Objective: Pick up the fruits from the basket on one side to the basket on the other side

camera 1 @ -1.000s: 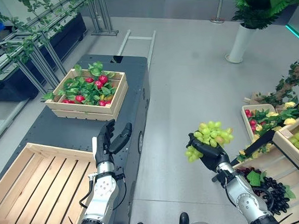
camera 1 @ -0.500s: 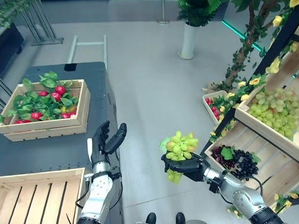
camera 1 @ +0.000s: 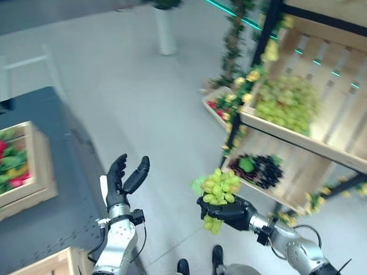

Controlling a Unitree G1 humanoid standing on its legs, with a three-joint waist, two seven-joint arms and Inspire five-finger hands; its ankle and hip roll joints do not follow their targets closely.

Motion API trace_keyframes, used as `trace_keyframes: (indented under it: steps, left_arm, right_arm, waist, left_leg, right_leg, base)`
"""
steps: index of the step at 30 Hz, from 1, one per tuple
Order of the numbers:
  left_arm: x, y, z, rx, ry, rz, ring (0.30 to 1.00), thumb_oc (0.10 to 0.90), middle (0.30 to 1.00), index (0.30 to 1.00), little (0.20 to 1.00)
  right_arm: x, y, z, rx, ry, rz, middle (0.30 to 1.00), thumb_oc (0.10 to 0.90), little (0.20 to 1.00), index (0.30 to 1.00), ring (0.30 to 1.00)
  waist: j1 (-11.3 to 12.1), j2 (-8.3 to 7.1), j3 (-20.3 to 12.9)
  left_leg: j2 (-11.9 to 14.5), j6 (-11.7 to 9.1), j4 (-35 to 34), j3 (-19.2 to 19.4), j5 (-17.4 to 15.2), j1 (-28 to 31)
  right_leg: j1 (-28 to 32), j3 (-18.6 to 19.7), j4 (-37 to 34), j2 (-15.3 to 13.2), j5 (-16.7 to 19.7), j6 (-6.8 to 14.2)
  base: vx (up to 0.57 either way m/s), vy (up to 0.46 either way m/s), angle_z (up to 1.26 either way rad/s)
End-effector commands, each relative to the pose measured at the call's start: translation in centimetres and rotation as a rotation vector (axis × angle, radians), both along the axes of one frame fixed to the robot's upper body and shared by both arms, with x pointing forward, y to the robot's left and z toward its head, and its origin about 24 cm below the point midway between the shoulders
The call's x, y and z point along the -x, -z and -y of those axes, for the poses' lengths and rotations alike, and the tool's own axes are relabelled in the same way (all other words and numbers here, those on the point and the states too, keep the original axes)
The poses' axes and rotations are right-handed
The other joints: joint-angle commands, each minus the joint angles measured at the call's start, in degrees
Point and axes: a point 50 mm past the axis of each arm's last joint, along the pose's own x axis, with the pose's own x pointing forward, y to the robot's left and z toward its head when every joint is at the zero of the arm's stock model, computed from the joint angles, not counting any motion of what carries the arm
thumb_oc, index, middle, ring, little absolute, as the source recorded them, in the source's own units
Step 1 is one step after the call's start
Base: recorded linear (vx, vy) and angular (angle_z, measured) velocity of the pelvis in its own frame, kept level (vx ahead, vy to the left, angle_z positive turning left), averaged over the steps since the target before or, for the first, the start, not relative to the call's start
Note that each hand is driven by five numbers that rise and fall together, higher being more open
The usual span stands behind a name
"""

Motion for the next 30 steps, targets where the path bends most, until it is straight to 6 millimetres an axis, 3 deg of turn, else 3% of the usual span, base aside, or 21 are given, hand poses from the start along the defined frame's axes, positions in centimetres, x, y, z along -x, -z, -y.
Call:
trace_keyframes:
  steps: [1, 3, 6, 12, 21, 23, 30]
  left_arm:
    - [-1.8, -4.2, -1.5, -0.072, -0.006, 0.218, 0.9, 0.8, 0.9, 0.9, 0.9]
    - [-1.8, -4.3, -1.8, -0.088, -0.016, 0.219, 0.9, 0.8, 0.9, 0.9, 0.9]
    - [-1.8, -3.7, -2.1, -0.054, -0.041, 0.198, 0.9, 0.8, 0.9, 0.9, 0.9]
    - [-0.9, -1.8, -1.7, -0.007, -0.035, 0.14, 0.9, 0.8, 0.9, 0.9, 0.9]
    - [-0.8, -0.9, -0.6, 0.026, 0.055, 0.121, 0.9, 0.8, 0.9, 0.9, 0.9]
    - [-0.7, -0.7, -0.3, 0.031, 0.089, 0.111, 0.9, 0.8, 0.9, 0.9, 0.9]
    - [0.7, 2.7, -0.6, 0.14, 0.071, -0.026, 0.9, 0.8, 0.9, 0.9, 0.9]
  right_arm:
    - [-1.7, -5.2, -1.3, -0.099, -0.139, 0.327, 0.3, 0.4, 0.3, 0.3, 0.3]
    - [-1.8, -5.6, -0.5, -0.074, -0.155, 0.355, 0.3, 0.4, 0.3, 0.3, 0.3]
    - [-3.1, -7.9, 2.0, 0.019, -0.115, 0.426, 0.3, 0.4, 0.3, 0.3, 0.3]
    - [-2.3, -9.3, 5.2, 0.078, -0.081, 0.478, 0.3, 0.4, 0.3, 0.3, 0.3]
    - [-2.7, -12.0, 6.1, 0.065, -0.119, 0.555, 0.3, 0.4, 0.3, 0.3, 0.3]
    - [-2.8, -13.3, 6.4, 0.06, -0.106, 0.603, 0.3, 0.4, 0.3, 0.3, 0.3]
    - [-3.7, -18.3, 7.8, 0.044, -0.081, 0.751, 0.3, 0.4, 0.3, 0.3, 0.3]
  waist:
    - [1.19, -0.74, -3.32]
    - [1.71, -1.62, -4.07]
    - [0.03, -2.56, -4.77]
    - [-2.79, -3.17, -6.01]
    - [-4.03, -3.6, -6.72]
    - [-4.24, -3.62, -6.89]
    - [-4.53, -4.06, -7.12]
  left_leg:
    - [-4.57, -0.14, 2.19, -4.84, -6.43, -0.81]
    - [-3.99, -1.09, 2.05, -3.57, -6.62, -0.76]
    - [-2.3, -2.9, 1.25, -0.17, -6.31, 1.05]
    - [-1.68, -3.37, 0.06, 1.39, -6.36, 2.66]
    - [-1.02, -3.85, 0.24, 2.09, -6.88, 3.15]
    - [-0.87, -3.91, 0.23, 2.2, -7.04, 3.28]
    - [-0.33, -4.28, 1.25, 2.18, -7.82, 3.21]
  right_leg:
    - [7.43, -1.36, -1.14, -5.07, -2.91, 1.63]
    - [11.78, -2.79, -10.85, -5.24, -2.72, 2.08]
    - [13.25, 0.36, -18.2, -3.57, -0.25, 2.14]
    - [13.39, 2.42, -18.51, -2.17, -0.78, 1.01]
    - [12.98, 3.82, -18.51, -1.67, -0.86, 0.64]
    - [12.94, 4.1, -18.51, -1.64, -0.87, 0.61]
    - [13.06, 4.52, -18.51, -1.6, -0.96, 0.56]
  base:
    - [0.02, -0.209, -0.61]
    - [0.03, -0.209, -0.43]
    - [0.05, -0.168, -0.39]
    - [0.08, -0.069, -0.27]
    - [0.05, -0.023, -0.09]
    - [0.04, 0.004, 0.0]
    - [0.0, 0.001, 0.0]
